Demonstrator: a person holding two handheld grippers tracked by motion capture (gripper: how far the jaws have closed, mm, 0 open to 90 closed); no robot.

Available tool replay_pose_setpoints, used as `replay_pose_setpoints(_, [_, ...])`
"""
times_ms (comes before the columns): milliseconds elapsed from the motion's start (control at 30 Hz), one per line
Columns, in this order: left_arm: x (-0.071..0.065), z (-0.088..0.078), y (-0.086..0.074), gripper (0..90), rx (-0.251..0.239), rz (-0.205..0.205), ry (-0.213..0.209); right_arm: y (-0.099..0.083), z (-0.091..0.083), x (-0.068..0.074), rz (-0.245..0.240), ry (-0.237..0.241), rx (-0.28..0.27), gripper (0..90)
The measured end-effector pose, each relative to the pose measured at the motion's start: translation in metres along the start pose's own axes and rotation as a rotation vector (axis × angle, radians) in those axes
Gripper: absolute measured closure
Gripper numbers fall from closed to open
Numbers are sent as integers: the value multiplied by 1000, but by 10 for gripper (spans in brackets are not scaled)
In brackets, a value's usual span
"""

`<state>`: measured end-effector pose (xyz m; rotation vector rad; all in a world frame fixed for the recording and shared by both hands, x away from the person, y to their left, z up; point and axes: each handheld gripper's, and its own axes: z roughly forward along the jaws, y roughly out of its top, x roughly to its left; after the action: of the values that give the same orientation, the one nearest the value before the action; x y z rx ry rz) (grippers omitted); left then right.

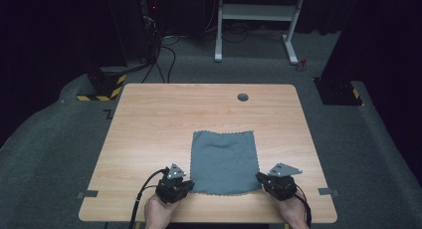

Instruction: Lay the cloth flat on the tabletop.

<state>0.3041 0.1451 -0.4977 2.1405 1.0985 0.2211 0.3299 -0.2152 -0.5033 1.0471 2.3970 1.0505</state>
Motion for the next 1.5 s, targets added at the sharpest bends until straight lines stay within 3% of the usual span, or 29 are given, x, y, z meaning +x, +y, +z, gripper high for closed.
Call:
replay_pose_setpoints(133, [-4, -2, 4, 785, -27, 23, -1, -3, -3, 4, -7, 2, 5, 789])
replay_pose_setpoints(267, [-8, 9, 10, 697, -26, 50, 4, -8, -4, 9, -32, -16, 27, 742])
replay_pose_setpoints(433, [-14, 25, 7, 646, 18, 93, 31, -19, -4, 11, -47, -26, 60, 695])
replay_pose_setpoints(567, [-14, 19, -1, 647, 25, 118, 54, -24, -10, 11, -48, -24, 73, 696])
replay_pose_setpoints(667, [-11, 13, -3, 636, 21, 101, 61, -22, -13, 11, -46, -29, 54, 705])
replay_pose_setpoints(767, [-13, 9, 0, 617, -27, 92, 20, -12, -13, 13, -30, -11, 9, 708])
replay_pose_setpoints(867, [-18, 16, 8, 590, -36, 109, -8, -3, -2, 19, -36, 21, 9, 708])
replay_pose_setpoints(1033, [-19, 27, 3, 581, -5, 123, 13, -7, 12, 22, -52, 41, 52, 701])
replay_pose_setpoints(1167, [-14, 18, -7, 588, -9, 137, 38, -16, 3, 22, -59, 29, 43, 696])
replay_pose_setpoints(1267, [-12, 10, -12, 580, 19, 136, 47, -21, -3, 23, -66, 24, 46, 687])
replay_pose_setpoints(1300, [-10, 7, -14, 570, 17, 136, 47, -21, -4, 23, -70, 26, 51, 681])
replay_pose_setpoints(1333, [-8, 4, -14, 570, -9, 113, 22, -21, -4, 22, -67, 31, 53, 676])
replay_pose_setpoints(1400, [-3, 1, -8, 560, -38, 93, 13, -17, -4, 18, -44, 35, 33, 667])
replay_pose_setpoints(1433, [3, 3, 5, 530, -62, 86, 20, -3, 1, 9, -28, 19, -14, 656])
replay_pose_setpoints(1500, [7, 8, 14, 525, -75, 81, 36, 3, 3, 5, -25, 7, -27, 651])
